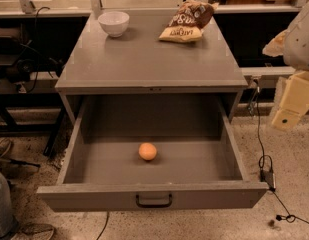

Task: Pick orange from top drawer and place on counter

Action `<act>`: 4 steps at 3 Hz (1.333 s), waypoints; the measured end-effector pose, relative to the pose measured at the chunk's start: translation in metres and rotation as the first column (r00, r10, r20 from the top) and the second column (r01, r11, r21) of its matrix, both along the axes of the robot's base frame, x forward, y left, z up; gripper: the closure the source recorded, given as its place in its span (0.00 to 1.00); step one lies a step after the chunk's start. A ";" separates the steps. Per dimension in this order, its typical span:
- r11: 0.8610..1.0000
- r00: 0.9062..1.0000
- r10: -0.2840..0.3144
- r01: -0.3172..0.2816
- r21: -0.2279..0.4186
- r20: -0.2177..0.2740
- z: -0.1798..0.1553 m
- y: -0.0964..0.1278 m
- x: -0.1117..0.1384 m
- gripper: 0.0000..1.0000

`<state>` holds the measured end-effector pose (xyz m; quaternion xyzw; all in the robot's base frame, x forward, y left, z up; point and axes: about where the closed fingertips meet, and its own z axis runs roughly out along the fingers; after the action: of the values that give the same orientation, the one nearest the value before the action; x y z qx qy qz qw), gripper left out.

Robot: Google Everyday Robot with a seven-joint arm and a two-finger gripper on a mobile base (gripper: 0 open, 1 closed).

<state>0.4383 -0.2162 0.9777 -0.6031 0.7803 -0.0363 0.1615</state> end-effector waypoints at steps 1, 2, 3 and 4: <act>1.000 1.000 -0.004 0.004 0.013 -0.008 -0.003 0.001 0.000 0.00; 0.996 0.998 -0.024 0.029 0.087 -0.061 -0.024 0.005 -0.002 0.00; 0.968 0.989 -0.018 0.054 0.246 -0.144 -0.080 0.029 -0.008 0.00; 0.901 0.978 -0.005 0.095 0.423 -0.209 -0.142 0.077 -0.008 0.00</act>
Offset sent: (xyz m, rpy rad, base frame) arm -0.0033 0.0087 -0.0536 0.1871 0.1498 -0.0560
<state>0.4302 -0.1395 0.8360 -0.5328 0.7966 0.1946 0.2091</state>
